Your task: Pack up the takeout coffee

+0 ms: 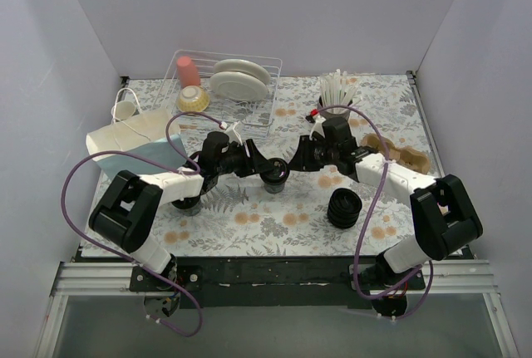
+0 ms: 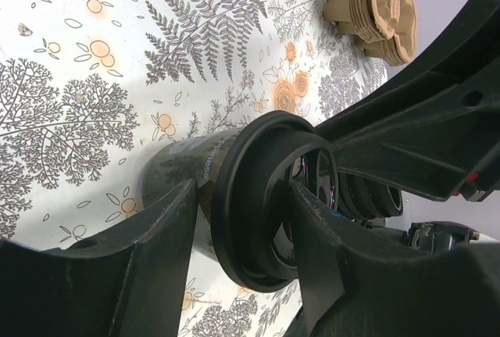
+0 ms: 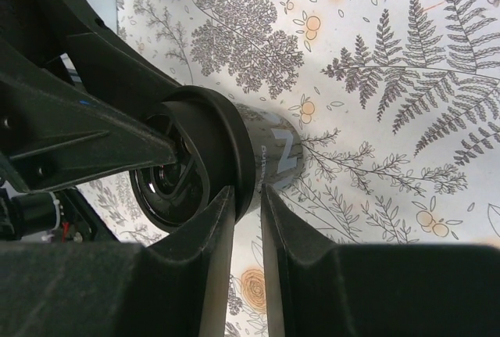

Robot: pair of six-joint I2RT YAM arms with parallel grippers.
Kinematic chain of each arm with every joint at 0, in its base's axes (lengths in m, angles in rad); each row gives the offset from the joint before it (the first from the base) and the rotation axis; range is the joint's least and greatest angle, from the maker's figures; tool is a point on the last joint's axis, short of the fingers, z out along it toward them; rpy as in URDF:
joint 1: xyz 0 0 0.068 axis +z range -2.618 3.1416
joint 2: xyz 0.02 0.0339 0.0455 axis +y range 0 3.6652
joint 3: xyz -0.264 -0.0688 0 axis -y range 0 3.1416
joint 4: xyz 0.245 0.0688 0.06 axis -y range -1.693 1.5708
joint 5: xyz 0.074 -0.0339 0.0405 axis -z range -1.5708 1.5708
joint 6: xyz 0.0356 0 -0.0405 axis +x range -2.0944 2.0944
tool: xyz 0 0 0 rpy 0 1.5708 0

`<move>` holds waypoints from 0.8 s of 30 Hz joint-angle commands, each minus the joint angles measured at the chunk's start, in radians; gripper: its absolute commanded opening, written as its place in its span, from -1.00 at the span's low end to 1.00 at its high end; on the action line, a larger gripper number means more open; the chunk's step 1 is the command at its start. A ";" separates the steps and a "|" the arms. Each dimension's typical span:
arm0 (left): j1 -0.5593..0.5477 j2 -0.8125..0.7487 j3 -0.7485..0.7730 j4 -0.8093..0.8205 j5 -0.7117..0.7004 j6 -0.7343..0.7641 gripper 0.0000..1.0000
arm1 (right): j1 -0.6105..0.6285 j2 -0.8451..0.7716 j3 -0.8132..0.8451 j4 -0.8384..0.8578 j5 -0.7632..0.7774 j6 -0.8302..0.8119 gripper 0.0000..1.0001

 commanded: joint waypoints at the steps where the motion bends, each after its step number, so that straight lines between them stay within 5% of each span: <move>1: -0.038 0.126 -0.085 -0.291 -0.111 0.058 -0.07 | 0.016 0.042 -0.114 0.071 -0.046 0.055 -0.48; 17: -0.050 0.152 -0.117 -0.280 -0.146 0.027 -0.08 | 0.016 0.009 -0.357 0.224 0.020 0.211 -0.56; 24: -0.050 0.125 -0.063 -0.325 -0.129 0.036 -0.07 | 0.016 -0.083 -0.149 0.094 0.022 0.165 -0.38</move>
